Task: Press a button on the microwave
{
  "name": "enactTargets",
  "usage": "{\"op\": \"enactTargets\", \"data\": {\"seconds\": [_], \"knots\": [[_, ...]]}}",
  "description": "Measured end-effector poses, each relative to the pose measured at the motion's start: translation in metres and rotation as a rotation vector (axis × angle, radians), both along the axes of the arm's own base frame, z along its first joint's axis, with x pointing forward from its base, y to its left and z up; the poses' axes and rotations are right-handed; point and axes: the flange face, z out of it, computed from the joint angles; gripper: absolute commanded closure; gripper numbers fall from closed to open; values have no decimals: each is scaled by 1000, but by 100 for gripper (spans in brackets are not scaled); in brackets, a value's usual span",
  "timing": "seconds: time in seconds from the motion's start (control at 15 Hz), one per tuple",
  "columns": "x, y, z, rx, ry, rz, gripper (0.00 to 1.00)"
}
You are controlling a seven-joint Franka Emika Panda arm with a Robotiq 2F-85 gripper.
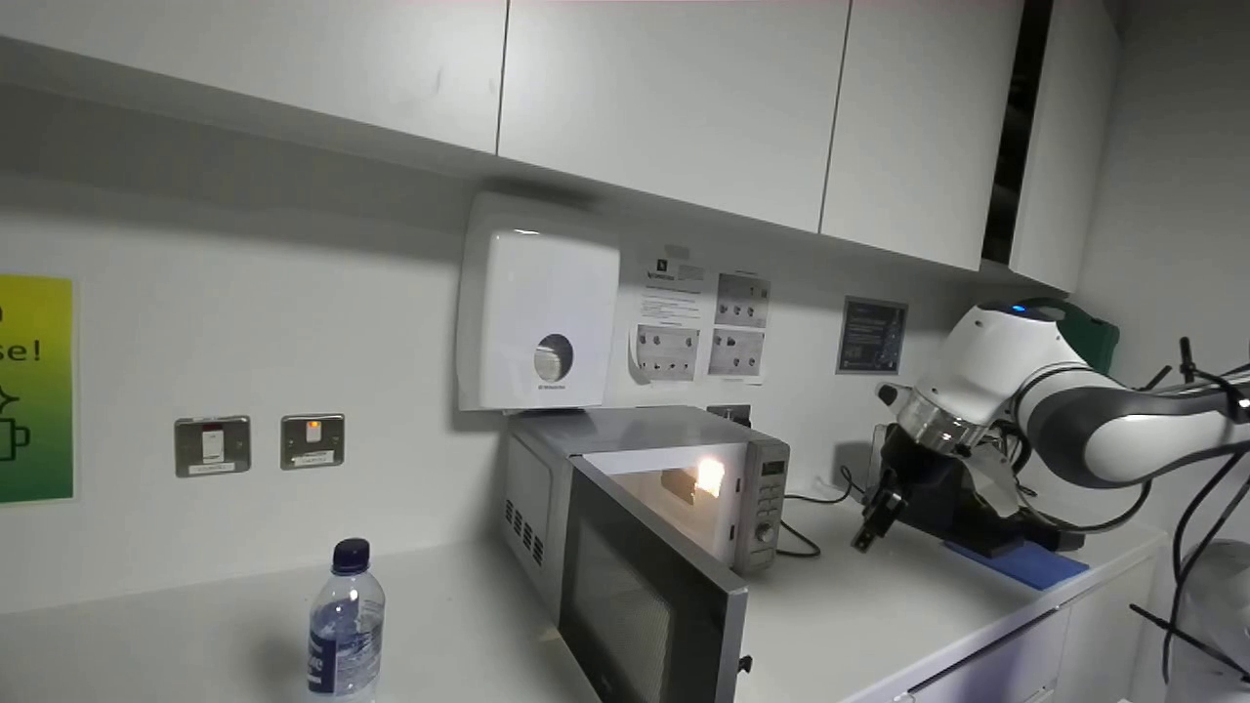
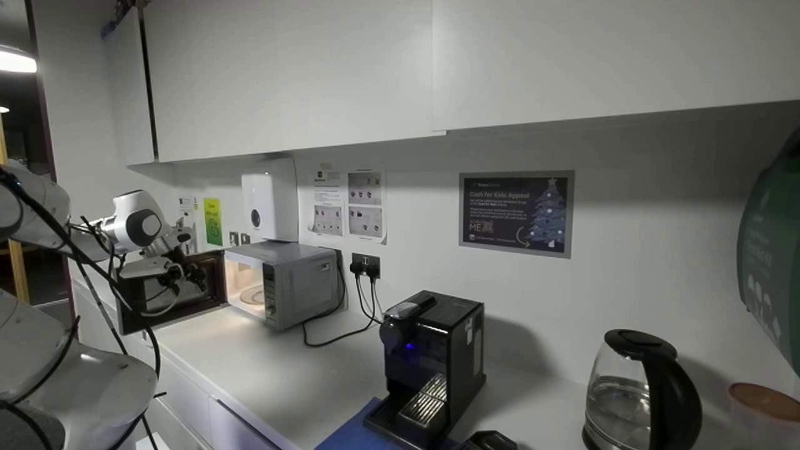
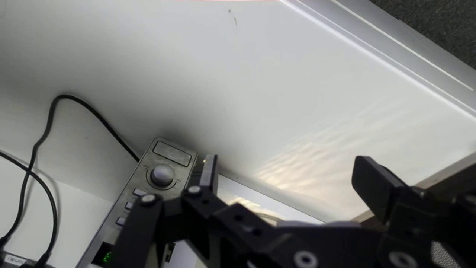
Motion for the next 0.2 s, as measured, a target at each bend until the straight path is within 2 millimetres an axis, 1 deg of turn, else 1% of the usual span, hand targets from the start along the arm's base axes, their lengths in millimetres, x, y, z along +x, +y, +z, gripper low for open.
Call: {"op": "enactTargets", "data": {"seconds": [0.2], "knots": [[1,0,-1,-5,0,1,0]]}}
